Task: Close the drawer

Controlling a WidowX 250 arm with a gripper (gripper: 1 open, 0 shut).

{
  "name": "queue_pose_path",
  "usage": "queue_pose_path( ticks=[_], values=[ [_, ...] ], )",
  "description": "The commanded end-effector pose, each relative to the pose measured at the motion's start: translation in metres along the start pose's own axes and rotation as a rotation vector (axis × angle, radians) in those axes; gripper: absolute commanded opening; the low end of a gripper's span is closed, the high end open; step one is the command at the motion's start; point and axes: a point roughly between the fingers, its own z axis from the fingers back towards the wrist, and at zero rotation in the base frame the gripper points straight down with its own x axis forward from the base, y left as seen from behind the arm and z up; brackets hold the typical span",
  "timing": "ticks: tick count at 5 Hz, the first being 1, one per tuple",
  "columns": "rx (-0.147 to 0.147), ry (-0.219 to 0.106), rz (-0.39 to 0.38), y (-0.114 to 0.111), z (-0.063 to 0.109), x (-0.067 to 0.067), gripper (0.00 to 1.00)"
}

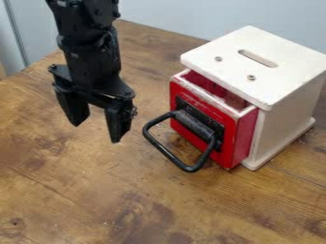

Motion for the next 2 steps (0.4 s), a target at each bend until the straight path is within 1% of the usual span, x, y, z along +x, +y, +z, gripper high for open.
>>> queue_pose_path(
  ticks=[1,2],
  values=[
    [0.002,-0.048,0.017,0.0069,0.0144,0.0029,1.0],
    [0.002,-0.042,0.026,0.0105,0.0136,0.0027,1.0]
  ],
)
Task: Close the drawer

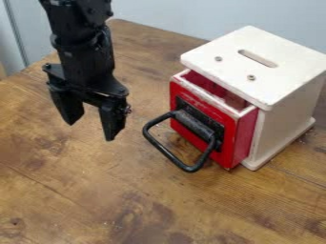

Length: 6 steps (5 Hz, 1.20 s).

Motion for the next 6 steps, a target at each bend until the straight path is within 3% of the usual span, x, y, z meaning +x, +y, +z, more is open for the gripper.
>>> queue_pose_path(
  ticks=[1,2,3,4,6],
  values=[
    [-0.002,-0.041,-0.007,-0.006,0.007,0.006,1.0],
    [-0.003,-0.036,-0.031,-0.018,0.0,0.011,1.0],
    [-0.008,-0.052,-0.076,-0.044,-0.006,0.021,1.0],
    [-0.013,-0.061,-0.105,-0.069,-0.016,0.041,1.0],
    [-0.024,-0.061,-0.132,-0.08,-0.034,0.075,1.0]
  ],
)
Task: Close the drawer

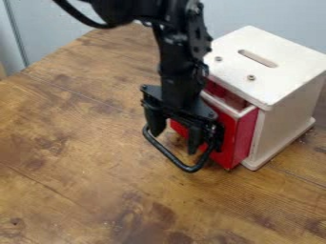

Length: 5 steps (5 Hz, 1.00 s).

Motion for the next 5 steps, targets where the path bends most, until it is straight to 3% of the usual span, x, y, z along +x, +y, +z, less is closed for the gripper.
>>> queue_pose_path(
  ticks=[1,3,4,5],
  values=[
    [-0.004,-0.08,-0.014,-0.002,0.016,0.023,1.0],
    [0.003,-0.063,-0.026,0.001,0.009,0.031,1.0],
    [0.007,-0.057,-0.025,0.003,0.007,0.032,0.0],
    [0.004,-0.051,-0.02,0.003,0.005,0.032,0.0]
  ],
)
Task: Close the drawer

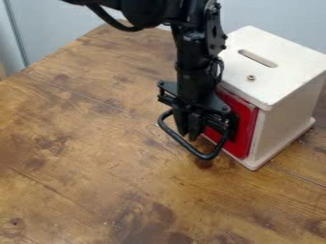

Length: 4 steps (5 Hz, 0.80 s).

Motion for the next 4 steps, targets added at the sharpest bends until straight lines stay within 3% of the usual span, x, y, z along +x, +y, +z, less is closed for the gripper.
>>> queue_pose_path(
  ticks=[1,4],
  values=[
    [0.001,-0.032,0.025,0.0057,0.0129,0.0048,0.0],
    [0.005,-0.034,0.06,0.0124,0.0172,-0.0016,0.0]
  ],
)
